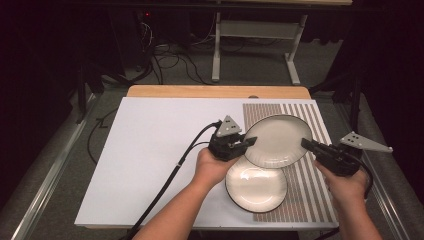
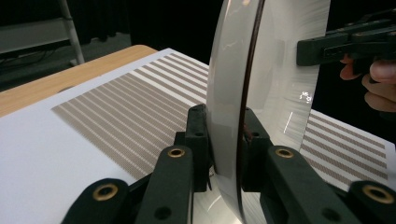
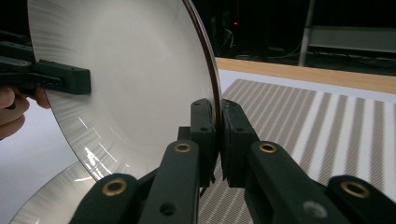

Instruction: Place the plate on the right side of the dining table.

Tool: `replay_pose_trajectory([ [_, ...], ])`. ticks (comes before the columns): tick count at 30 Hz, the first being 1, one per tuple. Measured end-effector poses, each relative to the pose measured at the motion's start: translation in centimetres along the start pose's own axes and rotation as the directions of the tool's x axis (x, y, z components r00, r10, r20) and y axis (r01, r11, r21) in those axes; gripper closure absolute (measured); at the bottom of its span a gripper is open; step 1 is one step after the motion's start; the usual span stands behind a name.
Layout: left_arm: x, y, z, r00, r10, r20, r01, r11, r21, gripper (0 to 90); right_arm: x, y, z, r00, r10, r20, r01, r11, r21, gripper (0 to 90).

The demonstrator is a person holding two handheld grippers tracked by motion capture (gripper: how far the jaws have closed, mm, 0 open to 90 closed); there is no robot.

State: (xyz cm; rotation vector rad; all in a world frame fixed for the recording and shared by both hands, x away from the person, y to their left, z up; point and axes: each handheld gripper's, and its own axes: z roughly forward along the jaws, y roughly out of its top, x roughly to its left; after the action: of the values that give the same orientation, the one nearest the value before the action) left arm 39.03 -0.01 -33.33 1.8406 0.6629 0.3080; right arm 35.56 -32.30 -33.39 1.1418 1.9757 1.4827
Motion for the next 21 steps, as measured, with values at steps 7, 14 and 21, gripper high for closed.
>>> replay_pose_trajectory([
  [7,-0.4,1.3,3.1,0.9996,0.025,0.011,-0.025,0.9994,0.022,77.3,-2.1,-0.4,-1.2,0.9982,0.023,0.055,-0.023,1.000,-0.008,86.6],
  [14,-0.6,2.0,5.7,0.9997,0.019,0.013,-0.020,0.9990,0.040,76.0,-4.1,-0.6,-2.0,0.9956,0.039,0.085,-0.038,0.999,-0.008,86.8],
  [21,-0.2,1.4,7.9,0.9996,-0.027,0.001,0.027,0.9980,0.057,73.3,-5.0,-1.3,-2.0,0.9914,0.047,0.122,-0.048,0.999,0.006,87.2],
])
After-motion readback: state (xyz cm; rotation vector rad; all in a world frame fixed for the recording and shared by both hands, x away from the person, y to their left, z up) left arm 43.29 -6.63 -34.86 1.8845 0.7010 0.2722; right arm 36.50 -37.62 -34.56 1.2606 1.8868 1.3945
